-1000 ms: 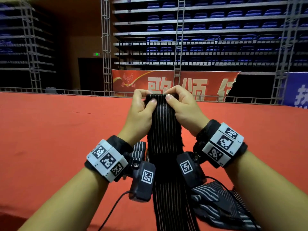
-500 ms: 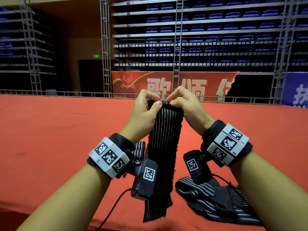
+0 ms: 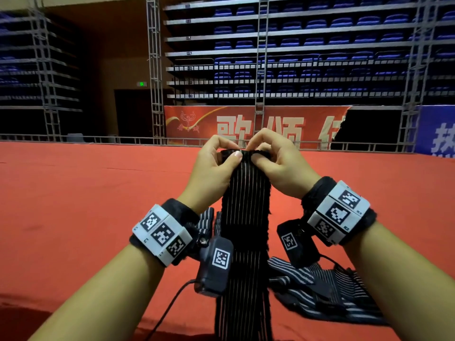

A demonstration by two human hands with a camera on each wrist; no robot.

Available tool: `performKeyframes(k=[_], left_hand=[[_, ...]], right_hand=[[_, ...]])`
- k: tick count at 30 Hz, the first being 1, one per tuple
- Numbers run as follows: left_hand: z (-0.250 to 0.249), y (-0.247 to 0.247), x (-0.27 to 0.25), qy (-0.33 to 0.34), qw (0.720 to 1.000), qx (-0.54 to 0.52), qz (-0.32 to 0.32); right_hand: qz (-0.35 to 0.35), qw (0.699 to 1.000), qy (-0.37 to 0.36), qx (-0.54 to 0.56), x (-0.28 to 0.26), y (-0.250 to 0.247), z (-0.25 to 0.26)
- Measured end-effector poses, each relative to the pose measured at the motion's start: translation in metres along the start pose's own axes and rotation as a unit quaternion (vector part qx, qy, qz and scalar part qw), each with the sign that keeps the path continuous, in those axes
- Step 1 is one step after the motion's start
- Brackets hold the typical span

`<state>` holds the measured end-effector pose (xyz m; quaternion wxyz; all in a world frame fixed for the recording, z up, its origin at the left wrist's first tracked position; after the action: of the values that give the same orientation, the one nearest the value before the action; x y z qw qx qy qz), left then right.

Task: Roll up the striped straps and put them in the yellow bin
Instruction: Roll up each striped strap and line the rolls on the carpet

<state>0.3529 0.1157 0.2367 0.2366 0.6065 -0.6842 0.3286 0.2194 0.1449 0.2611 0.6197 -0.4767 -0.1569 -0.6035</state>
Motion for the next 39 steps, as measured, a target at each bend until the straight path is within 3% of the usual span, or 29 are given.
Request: performKeyframes(k=[8,14,20,25,30,39], left_hand=[[-0.001,0.004,-0.005,-0.005,1.000,-0.011,-0.005],[0.000,0.007,-0.009,0.030,0.999,0.024,0.004],[0.009,0.008,-0.012,-0.013,1.000,-0.017,0.004],[0.006,0.008,-0.010,0.024,1.000,0.002,0.002],[0.013,0.020,-0.012,-0.007,1.000,-0.024,0.007],[0.016,0.028,-0.012,0.000,1.000,-0.013,0.028]], right_hand=[[0.005,0.998,-0.026,-0.059,-0.006,0.003,0.001],[-0.007,0.994,0.082,0.069,-0.009,0.005,-0.021],[-0.045,0.996,0.041,0.062,-0.008,-0.001,-0.018],[-0.039,0.980,0.094,0.170,-0.014,0.001,-0.024],[-0.048,0.975,0.090,0.199,-0.015,0.007,-0.019],[-0.056,0.985,0.091,0.133,-0.018,0.007,-0.028]])
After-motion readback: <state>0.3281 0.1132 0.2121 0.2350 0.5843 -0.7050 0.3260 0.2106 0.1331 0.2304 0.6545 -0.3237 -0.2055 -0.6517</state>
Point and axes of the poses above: each hand's wrist, its own x-axis towards the middle knuckle, its own y-axis out of the palm, z = x × y, the point moved 7 cm from there along x, towards the middle knuckle, and after that the axes turned 9 degrees about x, right-handed, at the moved point
